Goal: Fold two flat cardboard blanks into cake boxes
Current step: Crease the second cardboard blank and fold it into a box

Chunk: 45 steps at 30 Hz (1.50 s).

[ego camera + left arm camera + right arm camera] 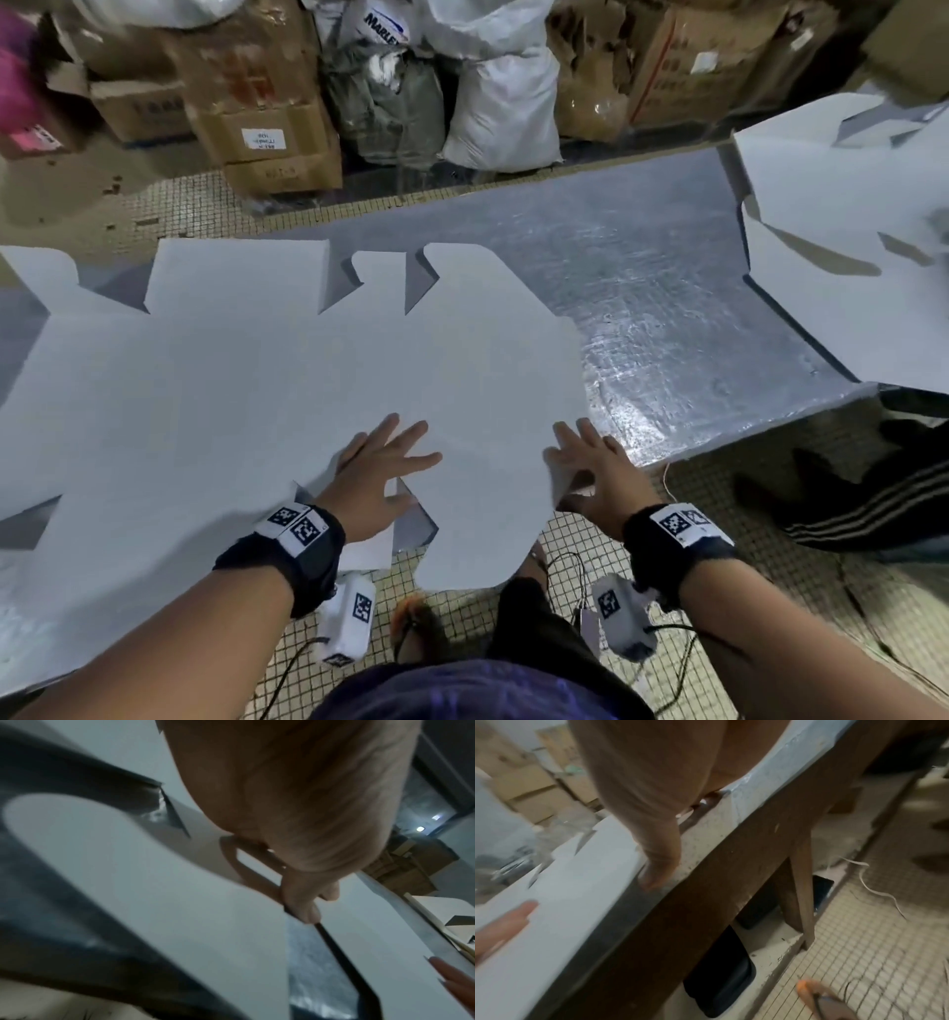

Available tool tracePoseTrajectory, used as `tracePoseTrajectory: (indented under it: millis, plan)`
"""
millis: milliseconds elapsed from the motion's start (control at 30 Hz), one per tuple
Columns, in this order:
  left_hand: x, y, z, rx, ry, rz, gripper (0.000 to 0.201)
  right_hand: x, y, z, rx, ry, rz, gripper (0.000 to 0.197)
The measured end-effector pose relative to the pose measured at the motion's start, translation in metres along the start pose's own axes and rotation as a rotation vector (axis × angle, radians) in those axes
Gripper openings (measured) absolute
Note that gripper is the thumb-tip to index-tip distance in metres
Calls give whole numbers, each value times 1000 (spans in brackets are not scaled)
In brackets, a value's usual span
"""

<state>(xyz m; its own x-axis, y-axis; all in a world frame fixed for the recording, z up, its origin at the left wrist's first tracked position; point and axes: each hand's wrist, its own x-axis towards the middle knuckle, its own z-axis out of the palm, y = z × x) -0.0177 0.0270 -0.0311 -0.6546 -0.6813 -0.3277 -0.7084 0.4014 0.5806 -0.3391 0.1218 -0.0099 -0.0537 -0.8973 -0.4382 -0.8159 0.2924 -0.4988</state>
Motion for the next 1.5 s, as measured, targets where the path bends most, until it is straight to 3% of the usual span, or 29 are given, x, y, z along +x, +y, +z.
tracePoseTrajectory:
  millis: [167, 300, 367, 600, 667, 767, 867, 933, 1067, 1133, 1300, 1400, 1500]
  plan:
    - [1, -4, -1, -99, 10, 5, 54, -2, -1, 1, 78, 34, 44, 66]
    - [1, -5, -4, -325, 82, -66, 31, -3, -4, -5, 70, 51, -17, 54]
    - [2, -3, -4, -328, 134, -95, 22, 0, -3, -9, 22, 46, -6, 49]
    - [4, 12, -1, -319, 248, -212, 36, 18, -10, -16, -360, 38, -20, 20]
    - [3, 11, 4, -331, 275, -226, 23, 22, -10, -18, -366, 35, -10, 22]
    - [6, 18, 8, -367, 381, -262, 23, 22, -10, -21, -344, 27, -15, 28]
    - [7, 27, 12, -394, 480, -273, 47, 19, -9, -21, -284, 43, -14, 33]
    - [6, 30, 14, -401, 494, -308, 52, 18, -9, -21, -238, 58, -10, 34]
    - [7, 31, 15, -370, 431, -335, 49, 16, -8, -19, -146, 93, 65, 32]
    - [6, 31, 15, -242, 376, -332, 46, 12, -14, -18, -159, 93, 17, 30]
    - [6, 32, 13, -113, 322, -326, 55, 15, -16, -5, -316, 64, -160, 67]
    - [5, 28, 16, -51, 290, -227, 56, 17, -10, 2, -448, 14, -219, 90]
    - [5, 18, 22, -13, 228, -155, 53, 13, -8, 7, -466, -31, -200, 87]
